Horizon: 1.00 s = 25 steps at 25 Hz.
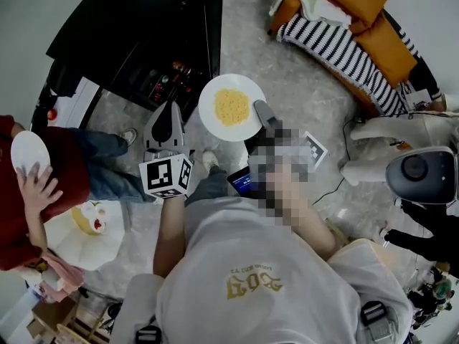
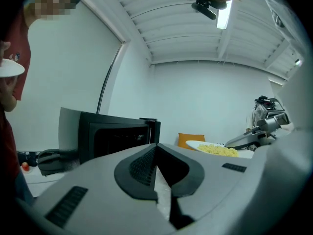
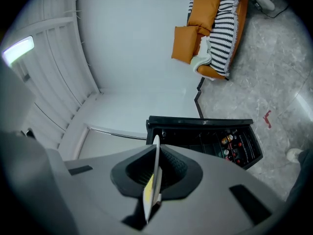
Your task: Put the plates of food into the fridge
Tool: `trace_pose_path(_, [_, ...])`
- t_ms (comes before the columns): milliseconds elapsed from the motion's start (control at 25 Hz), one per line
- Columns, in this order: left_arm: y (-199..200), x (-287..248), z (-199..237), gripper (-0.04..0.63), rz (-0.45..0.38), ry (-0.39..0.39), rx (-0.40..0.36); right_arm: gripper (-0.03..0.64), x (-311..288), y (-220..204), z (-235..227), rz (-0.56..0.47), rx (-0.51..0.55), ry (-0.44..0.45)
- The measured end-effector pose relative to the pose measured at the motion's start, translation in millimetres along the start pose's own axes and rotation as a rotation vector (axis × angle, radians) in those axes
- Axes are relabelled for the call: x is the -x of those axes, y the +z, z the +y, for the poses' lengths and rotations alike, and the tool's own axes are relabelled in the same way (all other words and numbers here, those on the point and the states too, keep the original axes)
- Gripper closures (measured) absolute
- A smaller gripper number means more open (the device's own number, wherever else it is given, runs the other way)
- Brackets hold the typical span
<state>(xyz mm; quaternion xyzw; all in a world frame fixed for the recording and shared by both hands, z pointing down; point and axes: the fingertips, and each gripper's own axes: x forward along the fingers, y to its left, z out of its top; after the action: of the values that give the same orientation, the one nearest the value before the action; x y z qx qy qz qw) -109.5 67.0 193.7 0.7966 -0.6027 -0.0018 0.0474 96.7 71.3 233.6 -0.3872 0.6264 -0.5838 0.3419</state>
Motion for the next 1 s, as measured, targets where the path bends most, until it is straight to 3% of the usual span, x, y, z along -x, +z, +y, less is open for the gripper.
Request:
trace_pose_path(320, [-7.3, -57.8, 38.9, 0.589, 0.03, -0.021, 0.02, 0.597, -64.8, 19.2, -10.8, -0.018, 0.006, -0.033])
trace_pose_path(1000, [-6.6, -57.3, 38.4, 0.589, 0.011, 0.013, -0.006, 0.597, -71.9, 14.8, -11.6, 0.038, 0.006, -0.005])
